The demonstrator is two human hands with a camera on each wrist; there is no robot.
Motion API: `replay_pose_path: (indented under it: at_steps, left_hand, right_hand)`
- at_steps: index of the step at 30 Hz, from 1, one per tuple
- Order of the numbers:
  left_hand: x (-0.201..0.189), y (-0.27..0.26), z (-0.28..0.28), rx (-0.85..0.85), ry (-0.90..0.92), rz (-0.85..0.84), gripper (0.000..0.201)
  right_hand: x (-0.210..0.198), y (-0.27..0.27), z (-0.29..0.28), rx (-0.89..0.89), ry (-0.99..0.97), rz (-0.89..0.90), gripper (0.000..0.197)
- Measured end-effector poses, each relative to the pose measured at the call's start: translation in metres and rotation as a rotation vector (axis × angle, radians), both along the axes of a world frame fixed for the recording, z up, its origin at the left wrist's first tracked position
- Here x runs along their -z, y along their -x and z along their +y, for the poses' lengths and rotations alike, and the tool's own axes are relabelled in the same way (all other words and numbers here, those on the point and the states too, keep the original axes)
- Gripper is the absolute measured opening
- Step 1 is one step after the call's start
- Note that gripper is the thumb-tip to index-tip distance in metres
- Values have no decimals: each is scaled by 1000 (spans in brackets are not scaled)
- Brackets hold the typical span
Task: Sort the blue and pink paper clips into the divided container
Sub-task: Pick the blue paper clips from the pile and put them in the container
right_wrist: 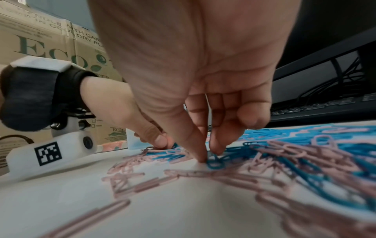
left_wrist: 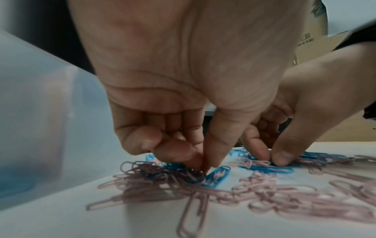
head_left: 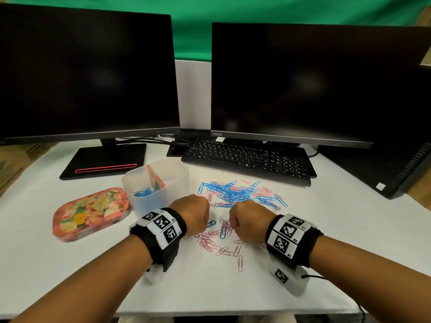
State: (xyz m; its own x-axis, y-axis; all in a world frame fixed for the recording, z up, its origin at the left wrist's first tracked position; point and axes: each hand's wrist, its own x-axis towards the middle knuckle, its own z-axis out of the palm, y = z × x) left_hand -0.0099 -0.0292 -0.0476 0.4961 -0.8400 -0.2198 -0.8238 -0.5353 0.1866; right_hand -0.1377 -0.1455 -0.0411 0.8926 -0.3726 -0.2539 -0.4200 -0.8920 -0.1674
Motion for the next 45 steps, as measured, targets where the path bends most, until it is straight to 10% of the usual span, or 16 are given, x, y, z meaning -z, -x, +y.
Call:
replay_pose_path:
  at_steps: [45]
  left_hand:
    - [-9, -25, -2, -218, 529, 523, 13]
  right_hand:
    - [5, -10, -14, -5, -118, -88, 31]
